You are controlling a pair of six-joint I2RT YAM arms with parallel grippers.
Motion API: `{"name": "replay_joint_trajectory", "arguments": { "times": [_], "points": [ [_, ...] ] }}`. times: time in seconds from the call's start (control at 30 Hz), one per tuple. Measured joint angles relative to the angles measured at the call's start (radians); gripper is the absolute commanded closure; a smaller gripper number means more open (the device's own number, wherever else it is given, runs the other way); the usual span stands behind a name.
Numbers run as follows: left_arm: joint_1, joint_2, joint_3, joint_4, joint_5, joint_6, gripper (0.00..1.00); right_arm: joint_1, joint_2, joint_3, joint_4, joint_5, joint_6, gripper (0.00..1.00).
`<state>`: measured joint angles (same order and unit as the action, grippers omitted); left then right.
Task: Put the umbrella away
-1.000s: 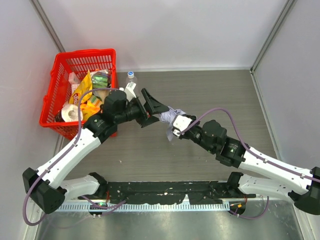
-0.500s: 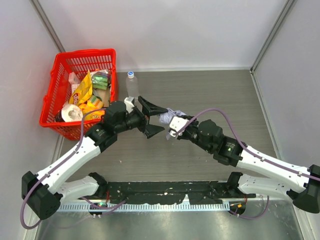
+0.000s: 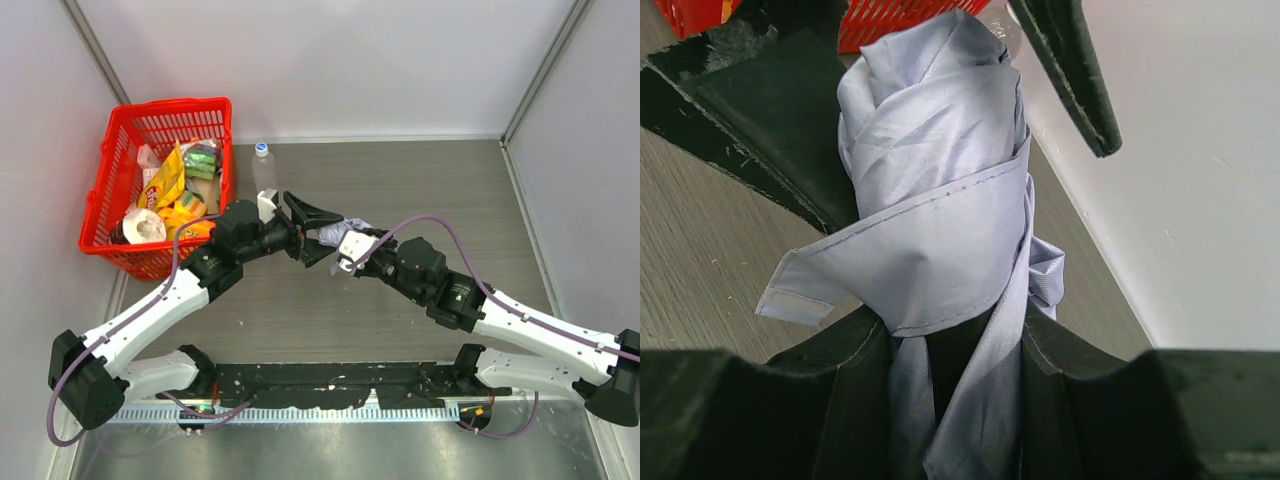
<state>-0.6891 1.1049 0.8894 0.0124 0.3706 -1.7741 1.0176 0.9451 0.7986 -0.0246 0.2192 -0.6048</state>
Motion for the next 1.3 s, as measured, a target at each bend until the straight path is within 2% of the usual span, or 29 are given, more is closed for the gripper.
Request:
{"name": "replay_joint_trajectory", "arguments": {
  "times": [0.1, 0.27, 0.3, 0.4, 0.47, 0.53, 0.57, 0.6, 0.67, 0.73, 0.87, 1.03, 1.17, 1.3],
  "points": [
    [0.000, 0.011, 0.000, 0.018, 0.001, 0.000, 0.41, -0.001, 0.000, 0.000, -0.005, 0.001, -0.002, 0.99],
    [0.000, 0.016, -0.017, 0.038, -0.002, 0.017, 0.51, -0.005, -0.001, 0.000, -0.008, 0.005, -0.005, 0.99],
    [0.000, 0.013, -0.021, 0.044, -0.005, 0.025, 0.57, -0.005, -0.002, 0.000, -0.011, 0.004, -0.006, 0.99],
    [-0.002, -0.005, -0.045, 0.072, -0.016, 0.050, 1.00, -0.005, -0.008, 0.000, -0.019, -0.002, -0.016, 0.99],
    [-0.003, -0.013, -0.060, 0.083, -0.010, 0.077, 1.00, -0.004, -0.017, 0.000, -0.033, -0.008, -0.036, 0.99],
    [-0.006, -0.014, -0.063, 0.096, -0.004, 0.106, 0.98, -0.004, -0.029, 0.000, -0.043, -0.012, -0.043, 0.99],
    [-0.007, -0.014, -0.064, 0.106, 0.002, 0.117, 0.93, -0.003, -0.035, -0.001, -0.043, -0.013, -0.045, 0.99],
    [-0.008, -0.014, -0.065, 0.126, 0.013, 0.137, 0.85, -0.003, -0.046, -0.007, -0.035, -0.012, -0.050, 0.99],
    [-0.009, -0.011, -0.068, 0.155, 0.031, 0.166, 0.53, -0.002, -0.065, -0.024, -0.014, -0.011, -0.061, 0.99],
    [-0.011, -0.008, -0.069, 0.165, 0.044, 0.195, 0.30, 0.000, -0.083, -0.050, 0.016, -0.012, -0.072, 0.99],
    [-0.008, -0.042, -0.070, 0.163, 0.027, 0.238, 0.15, 0.001, -0.088, -0.072, 0.053, -0.008, -0.069, 0.99],
    [0.006, -0.134, -0.070, 0.154, -0.016, 0.249, 0.17, 0.002, -0.088, -0.074, 0.087, -0.006, -0.069, 0.99],
    [0.011, -0.121, -0.070, 0.164, -0.014, 0.235, 0.17, 0.002, -0.087, -0.074, 0.103, -0.006, -0.068, 0.99],
    [0.012, -0.074, -0.071, 0.171, -0.011, 0.201, 0.27, 0.001, -0.074, -0.074, 0.100, 0.000, -0.068, 0.99]
  ]
}}
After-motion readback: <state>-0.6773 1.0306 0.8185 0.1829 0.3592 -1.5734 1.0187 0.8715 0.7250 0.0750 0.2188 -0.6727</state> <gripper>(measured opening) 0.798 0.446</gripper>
